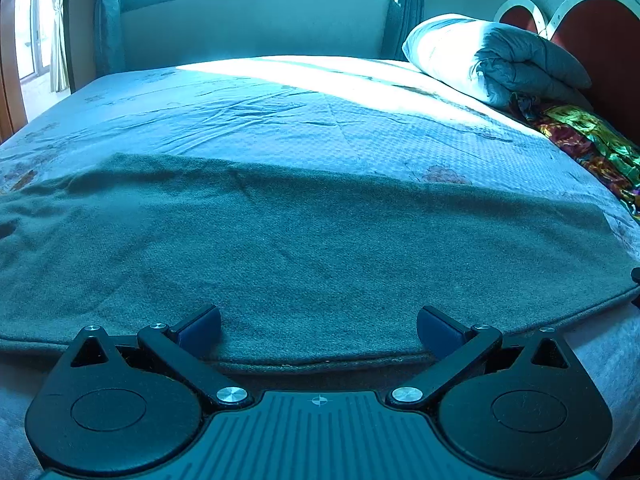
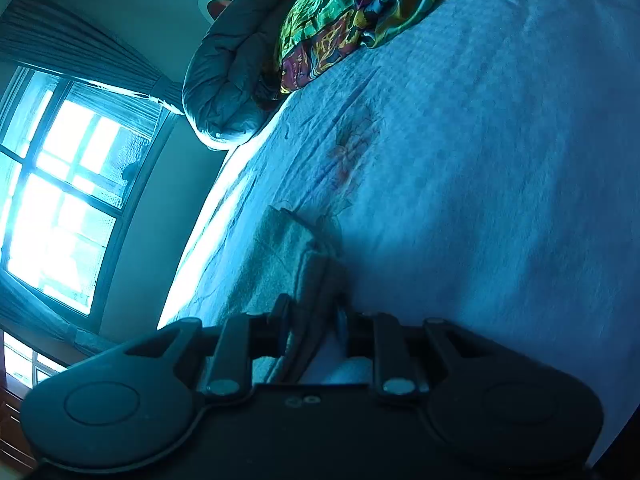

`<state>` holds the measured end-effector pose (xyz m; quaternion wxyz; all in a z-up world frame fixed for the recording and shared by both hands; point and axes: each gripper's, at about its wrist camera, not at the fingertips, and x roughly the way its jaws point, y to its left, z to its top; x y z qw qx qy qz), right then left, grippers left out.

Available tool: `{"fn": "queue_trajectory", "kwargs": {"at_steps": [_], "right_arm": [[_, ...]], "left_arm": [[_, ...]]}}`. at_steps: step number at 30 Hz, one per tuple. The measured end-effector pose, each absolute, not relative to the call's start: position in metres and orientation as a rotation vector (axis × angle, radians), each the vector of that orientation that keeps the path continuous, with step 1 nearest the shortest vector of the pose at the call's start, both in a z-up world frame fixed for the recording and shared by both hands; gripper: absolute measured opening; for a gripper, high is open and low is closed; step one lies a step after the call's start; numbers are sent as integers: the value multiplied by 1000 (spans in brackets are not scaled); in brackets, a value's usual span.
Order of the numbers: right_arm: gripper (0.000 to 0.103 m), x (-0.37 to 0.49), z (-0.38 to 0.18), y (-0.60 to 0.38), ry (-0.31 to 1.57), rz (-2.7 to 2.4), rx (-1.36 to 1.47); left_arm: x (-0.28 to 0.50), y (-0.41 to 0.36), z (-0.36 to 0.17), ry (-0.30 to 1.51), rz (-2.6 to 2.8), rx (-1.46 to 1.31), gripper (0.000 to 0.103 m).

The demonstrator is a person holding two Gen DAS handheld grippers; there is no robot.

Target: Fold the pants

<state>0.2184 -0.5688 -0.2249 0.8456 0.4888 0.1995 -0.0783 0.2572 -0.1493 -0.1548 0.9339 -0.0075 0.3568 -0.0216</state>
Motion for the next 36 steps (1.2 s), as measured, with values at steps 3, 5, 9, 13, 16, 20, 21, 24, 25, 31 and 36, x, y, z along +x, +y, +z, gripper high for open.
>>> {"fn": "queue_trajectory", "kwargs": {"at_steps": [3,5,9,13,16,20,21,24,25,31,36], "right_arm": [[15,218,-225,-568,418,-166,1026],[15,218,-225,-567,418,-166,1026],[15,218,-225,-567,417,-168,1023],[15,218,-225,-567,418,-165,1024],[16,217,-224,-568,414,-161,1035],[16,215,-226,-570,397,-156,1068],[16,215,-227,-571,398,-155,1069],[16,215,-225,-570,402,-159,1064],[16,215,-225,-570,402,-159,1062],[18,218,-226,-569,418,-161,1046],[12,225,-225,-570,453,-163,1007]], "left_arm": [[258,-156,-162,738,-35,28,103],[258,-157,-160,746,-29,27,103],[258,-161,-148,726,-67,-41,103],[260,-180,-172,751,-72,55,103],[257,-179,-172,740,-69,47,103],[257,-180,-170,736,-67,52,103],[256,-180,-171,734,-64,50,103],[254,-180,-171,723,-57,48,103],[253,-179,-170,719,-52,45,103],[248,-182,-174,692,-15,73,103],[249,-184,-177,690,-7,78,103]]}}
